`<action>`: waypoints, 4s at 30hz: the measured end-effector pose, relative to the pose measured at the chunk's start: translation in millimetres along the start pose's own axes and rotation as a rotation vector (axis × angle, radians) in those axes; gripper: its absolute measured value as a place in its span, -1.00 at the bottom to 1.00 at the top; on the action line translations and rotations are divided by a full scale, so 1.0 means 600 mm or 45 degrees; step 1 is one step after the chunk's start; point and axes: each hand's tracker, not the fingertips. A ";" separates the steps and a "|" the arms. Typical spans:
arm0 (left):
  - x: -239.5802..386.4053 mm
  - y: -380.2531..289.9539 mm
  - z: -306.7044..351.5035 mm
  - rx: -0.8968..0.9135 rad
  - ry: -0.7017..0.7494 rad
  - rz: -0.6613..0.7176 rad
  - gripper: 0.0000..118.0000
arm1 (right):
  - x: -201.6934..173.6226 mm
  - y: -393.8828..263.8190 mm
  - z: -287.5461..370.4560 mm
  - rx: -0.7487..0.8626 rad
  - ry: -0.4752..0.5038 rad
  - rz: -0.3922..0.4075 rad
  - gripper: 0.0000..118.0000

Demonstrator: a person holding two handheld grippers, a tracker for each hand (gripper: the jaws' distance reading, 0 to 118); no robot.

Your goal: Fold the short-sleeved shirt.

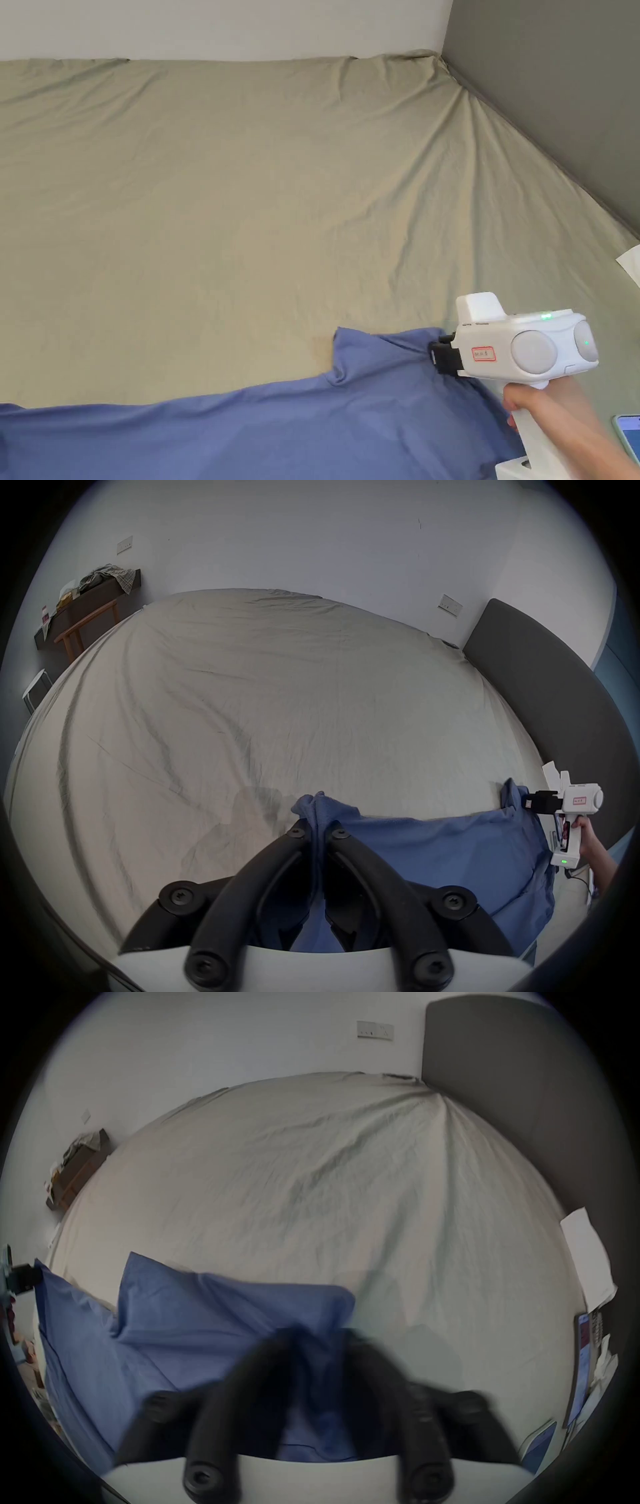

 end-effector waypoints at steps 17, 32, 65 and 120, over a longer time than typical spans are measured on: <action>-0.017 -0.042 0.186 0.276 -0.075 -0.013 -0.92 | 0.004 -0.090 0.304 0.476 -0.002 -0.093 -0.95; -0.057 -0.305 0.329 0.013 0.002 0.115 -0.92 | -0.056 -0.408 0.415 0.039 -0.003 -0.067 -0.95; 0.016 -0.178 0.598 0.788 0.104 -0.014 -1.00 | -0.084 -0.275 0.711 1.062 -0.189 -0.268 -0.99; -0.191 -0.244 0.130 -0.433 -0.352 0.213 -0.90 | -0.141 -0.224 0.612 0.755 -0.099 -0.239 -0.99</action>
